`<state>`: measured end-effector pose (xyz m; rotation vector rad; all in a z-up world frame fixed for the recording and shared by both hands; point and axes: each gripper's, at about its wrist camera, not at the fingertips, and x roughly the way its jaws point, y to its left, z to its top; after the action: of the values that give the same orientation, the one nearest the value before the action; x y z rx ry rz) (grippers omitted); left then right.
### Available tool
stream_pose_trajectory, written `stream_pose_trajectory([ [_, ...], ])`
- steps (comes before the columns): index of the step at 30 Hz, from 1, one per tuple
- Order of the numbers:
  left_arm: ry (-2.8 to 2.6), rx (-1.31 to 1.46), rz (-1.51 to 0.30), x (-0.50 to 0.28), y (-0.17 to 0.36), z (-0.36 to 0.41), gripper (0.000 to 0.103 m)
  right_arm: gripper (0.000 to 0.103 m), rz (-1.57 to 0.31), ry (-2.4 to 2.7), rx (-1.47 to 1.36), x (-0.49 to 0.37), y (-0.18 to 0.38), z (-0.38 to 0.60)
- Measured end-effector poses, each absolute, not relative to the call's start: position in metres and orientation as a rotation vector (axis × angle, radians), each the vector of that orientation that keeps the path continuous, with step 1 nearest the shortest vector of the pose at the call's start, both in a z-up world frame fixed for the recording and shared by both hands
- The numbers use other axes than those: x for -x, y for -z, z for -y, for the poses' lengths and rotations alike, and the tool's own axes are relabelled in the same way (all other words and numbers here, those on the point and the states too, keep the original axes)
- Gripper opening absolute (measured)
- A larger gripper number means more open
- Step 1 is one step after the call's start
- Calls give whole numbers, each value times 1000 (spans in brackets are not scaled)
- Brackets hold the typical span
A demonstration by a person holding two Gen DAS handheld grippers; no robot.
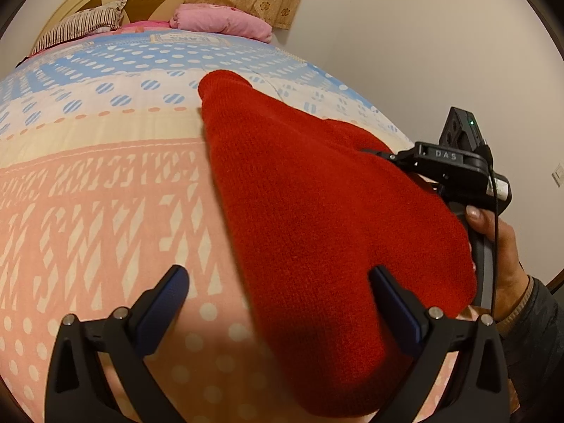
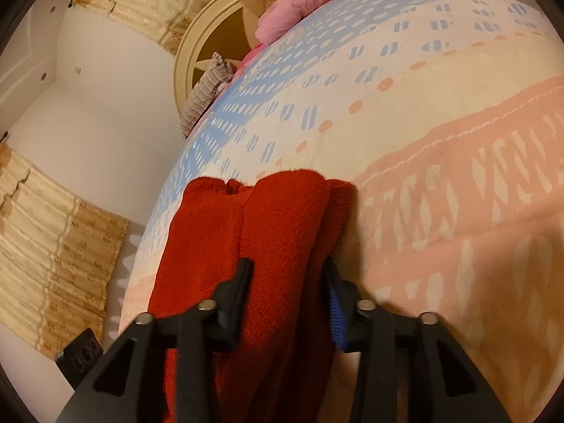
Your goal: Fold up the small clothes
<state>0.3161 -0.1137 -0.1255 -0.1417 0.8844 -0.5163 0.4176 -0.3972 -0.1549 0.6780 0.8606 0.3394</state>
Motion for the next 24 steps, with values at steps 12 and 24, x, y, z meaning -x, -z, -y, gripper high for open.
stream_pose_trajectory([
  [12, 633, 198, -890, -315, 126, 113, 73, 31, -853, -344, -671, -418, 157, 395],
  [24, 618, 203, -897, -310, 117, 120, 48, 26, -804, -368, -614, -410, 150, 391],
])
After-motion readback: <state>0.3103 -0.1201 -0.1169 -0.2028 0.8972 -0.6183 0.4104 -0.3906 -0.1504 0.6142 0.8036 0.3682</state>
